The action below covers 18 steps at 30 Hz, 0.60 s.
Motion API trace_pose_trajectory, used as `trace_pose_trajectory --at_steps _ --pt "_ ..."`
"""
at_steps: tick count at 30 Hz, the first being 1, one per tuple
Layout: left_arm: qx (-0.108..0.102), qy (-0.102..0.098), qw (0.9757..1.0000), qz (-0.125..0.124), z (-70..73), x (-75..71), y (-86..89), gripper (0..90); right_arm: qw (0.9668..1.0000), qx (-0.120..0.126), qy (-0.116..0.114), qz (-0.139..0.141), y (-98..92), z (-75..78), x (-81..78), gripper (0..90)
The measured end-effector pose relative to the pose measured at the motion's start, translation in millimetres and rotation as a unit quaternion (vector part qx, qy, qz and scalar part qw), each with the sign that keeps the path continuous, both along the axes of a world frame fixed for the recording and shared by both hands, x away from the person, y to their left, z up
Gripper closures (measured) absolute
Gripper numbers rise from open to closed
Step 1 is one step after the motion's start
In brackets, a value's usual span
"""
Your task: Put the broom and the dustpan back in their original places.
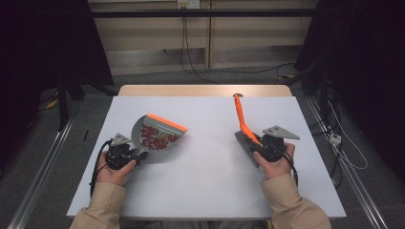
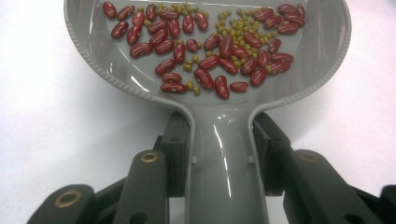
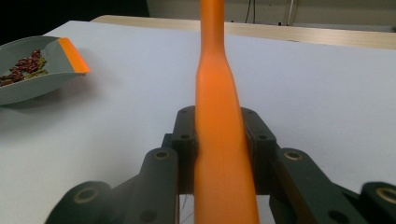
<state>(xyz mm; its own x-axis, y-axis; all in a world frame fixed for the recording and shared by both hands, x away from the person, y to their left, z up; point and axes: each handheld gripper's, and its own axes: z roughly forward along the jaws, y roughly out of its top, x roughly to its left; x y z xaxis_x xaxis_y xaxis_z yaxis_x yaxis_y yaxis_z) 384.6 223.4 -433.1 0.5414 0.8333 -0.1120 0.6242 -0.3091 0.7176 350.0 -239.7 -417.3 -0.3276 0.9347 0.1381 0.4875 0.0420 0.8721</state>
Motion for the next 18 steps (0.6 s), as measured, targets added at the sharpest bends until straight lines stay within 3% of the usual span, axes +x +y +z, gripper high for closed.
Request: trace_pose_trajectory --at_steps 18 --pt "0.017 0.017 0.999 0.038 -7.4 4.7 8.0 63.3 0.9985 -0.022 0.01 -0.049 -39.5 -4.0 3.9 71.0"
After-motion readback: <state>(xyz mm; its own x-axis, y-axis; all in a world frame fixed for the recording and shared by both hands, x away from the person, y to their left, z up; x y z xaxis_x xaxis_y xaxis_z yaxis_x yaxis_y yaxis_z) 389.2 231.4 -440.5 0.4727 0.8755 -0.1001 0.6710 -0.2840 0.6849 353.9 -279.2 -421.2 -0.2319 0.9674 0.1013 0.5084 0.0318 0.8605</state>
